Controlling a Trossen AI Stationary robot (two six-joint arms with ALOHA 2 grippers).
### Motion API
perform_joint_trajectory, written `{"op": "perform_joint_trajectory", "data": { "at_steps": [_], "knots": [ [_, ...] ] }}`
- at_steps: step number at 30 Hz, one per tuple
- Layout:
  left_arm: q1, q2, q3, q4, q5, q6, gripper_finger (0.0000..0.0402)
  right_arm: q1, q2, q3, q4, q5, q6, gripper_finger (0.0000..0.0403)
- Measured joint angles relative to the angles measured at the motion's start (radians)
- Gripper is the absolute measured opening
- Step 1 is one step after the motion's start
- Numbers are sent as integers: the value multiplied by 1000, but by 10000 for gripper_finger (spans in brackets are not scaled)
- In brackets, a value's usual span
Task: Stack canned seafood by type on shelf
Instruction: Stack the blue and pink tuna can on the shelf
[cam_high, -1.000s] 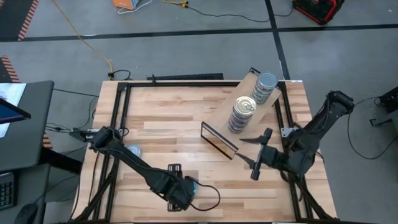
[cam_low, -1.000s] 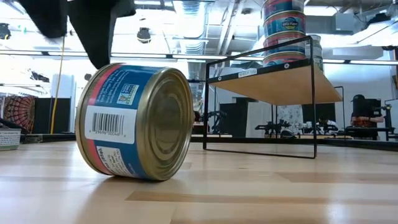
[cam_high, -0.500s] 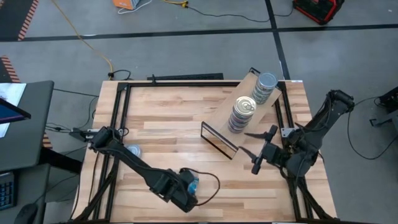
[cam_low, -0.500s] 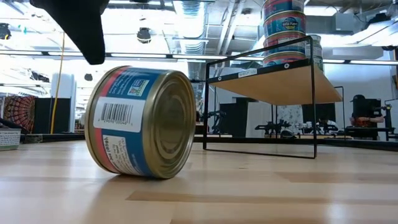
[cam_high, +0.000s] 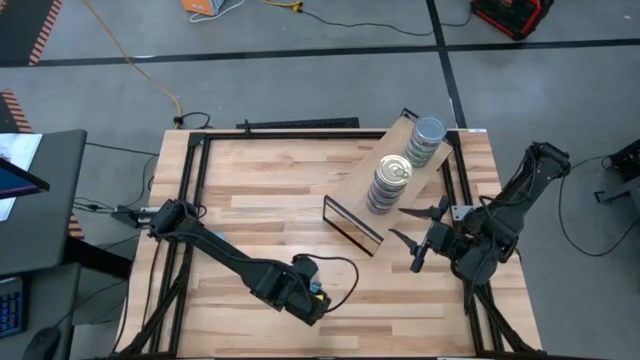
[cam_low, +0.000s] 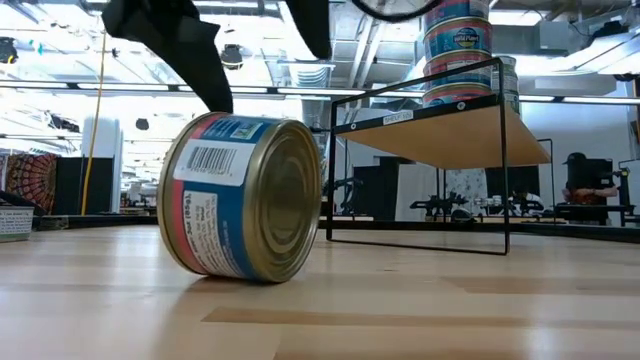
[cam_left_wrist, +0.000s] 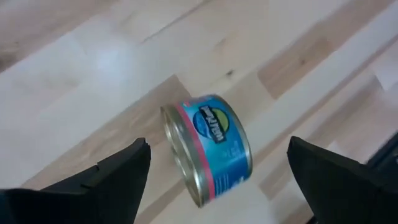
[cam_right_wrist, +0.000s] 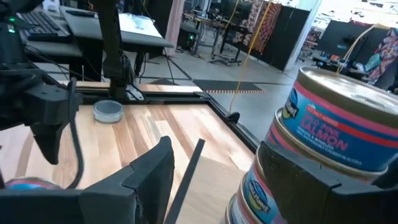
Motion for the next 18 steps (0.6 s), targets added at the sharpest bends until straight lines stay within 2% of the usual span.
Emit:
{"op": "perform_joint_trajectory", "data": {
  "at_steps": [5, 10, 18],
  "knots": [
    [20, 28, -2, 16, -16, -8, 367, 0, 0, 0, -27, 0, 28, 271],
    [26, 90, -2, 11, 54, 19, 367, 0, 0, 0, -28, 0, 29, 271],
    [27, 87, -2, -26, 69, 64, 365, 0, 0, 0, -31, 0, 29, 271]
  ]
}}
